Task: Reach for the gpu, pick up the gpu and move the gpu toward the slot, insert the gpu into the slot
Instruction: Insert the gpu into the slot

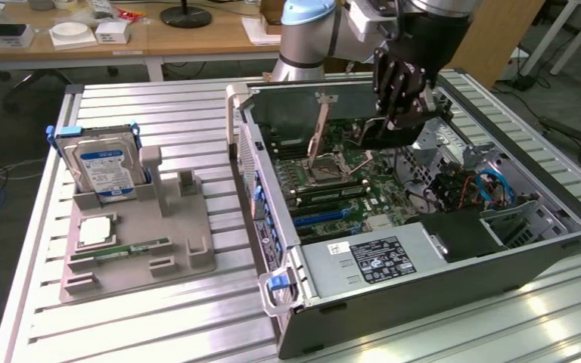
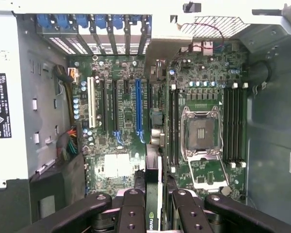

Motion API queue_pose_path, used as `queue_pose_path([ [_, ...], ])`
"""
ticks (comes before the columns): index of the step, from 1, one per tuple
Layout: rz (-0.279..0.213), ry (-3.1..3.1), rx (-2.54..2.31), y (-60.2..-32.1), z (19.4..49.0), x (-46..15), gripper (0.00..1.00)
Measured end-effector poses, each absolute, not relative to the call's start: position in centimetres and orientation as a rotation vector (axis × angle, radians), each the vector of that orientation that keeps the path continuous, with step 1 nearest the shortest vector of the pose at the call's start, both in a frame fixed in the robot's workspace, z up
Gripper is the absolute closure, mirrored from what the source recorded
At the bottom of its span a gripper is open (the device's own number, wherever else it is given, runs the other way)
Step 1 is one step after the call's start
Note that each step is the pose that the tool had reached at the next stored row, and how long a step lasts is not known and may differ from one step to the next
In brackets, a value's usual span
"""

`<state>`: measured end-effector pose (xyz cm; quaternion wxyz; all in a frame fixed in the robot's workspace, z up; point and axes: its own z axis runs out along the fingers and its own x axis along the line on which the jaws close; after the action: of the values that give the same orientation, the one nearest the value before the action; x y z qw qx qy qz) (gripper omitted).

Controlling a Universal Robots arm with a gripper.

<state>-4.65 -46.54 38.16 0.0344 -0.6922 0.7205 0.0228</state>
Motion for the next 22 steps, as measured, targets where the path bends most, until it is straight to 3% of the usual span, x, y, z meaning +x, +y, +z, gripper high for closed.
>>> queue_pose_path([
  [22, 0.083, 2.180, -2.158, -47.2, 35.2, -5.3, 0.74],
])
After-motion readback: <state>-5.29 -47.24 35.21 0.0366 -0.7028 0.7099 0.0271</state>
